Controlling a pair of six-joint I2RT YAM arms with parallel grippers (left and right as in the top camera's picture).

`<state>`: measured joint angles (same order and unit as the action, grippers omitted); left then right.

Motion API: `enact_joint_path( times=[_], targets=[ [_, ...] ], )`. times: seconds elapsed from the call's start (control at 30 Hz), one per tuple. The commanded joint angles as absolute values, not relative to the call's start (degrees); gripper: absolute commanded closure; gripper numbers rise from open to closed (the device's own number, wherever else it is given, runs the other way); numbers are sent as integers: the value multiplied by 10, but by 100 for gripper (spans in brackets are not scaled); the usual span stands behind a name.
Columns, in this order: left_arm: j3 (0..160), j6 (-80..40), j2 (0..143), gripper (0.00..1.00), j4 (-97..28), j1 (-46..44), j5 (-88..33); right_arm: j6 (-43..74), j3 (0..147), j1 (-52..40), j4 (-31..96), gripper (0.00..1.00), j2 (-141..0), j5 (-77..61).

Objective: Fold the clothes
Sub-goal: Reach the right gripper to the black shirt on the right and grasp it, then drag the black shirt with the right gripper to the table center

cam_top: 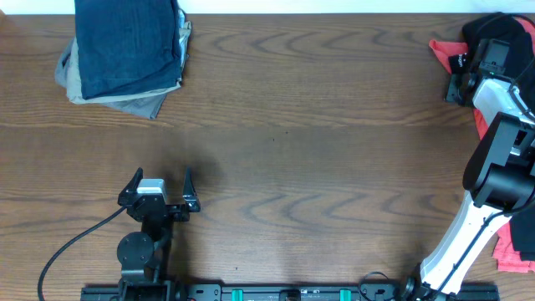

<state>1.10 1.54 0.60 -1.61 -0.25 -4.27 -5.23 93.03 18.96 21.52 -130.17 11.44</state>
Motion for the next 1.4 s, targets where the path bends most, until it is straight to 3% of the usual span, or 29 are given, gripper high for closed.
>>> enact_joint_path(
  times=[0.0, 0.13, 0.3, 0.5, 0.8, 1.0, 1.1, 1.37],
  targets=[
    [2, 17, 2, 2, -36, 0, -49, -48, 934, 202, 219, 39, -1331, 107],
    [2, 17, 2, 2, -36, 0, -49, -46, 934, 208, 215, 56, -1332, 95],
    [2, 17, 2, 2, -36, 0, -49, -34, 934, 215, 216, 69, -1332, 77],
    [2, 17, 2, 2, -36, 0, -49, -18, 934, 219, 223, 99, -1329, 72],
    [2, 17, 2, 2, -36, 0, -49, 17, 935, 221, 243, 99, -1245, 96],
    [2, 17, 2, 2, -36, 0, -49, 17, 935, 221, 265, 91, -1182, 96],
    [2, 17, 2, 2, -36, 0, -49, 17, 935, 221, 281, 98, -1171, 96],
    [2, 17, 2, 2, -36, 0, -49, 42, 935, 220, 319, 99, -1138, 93]
  ],
)
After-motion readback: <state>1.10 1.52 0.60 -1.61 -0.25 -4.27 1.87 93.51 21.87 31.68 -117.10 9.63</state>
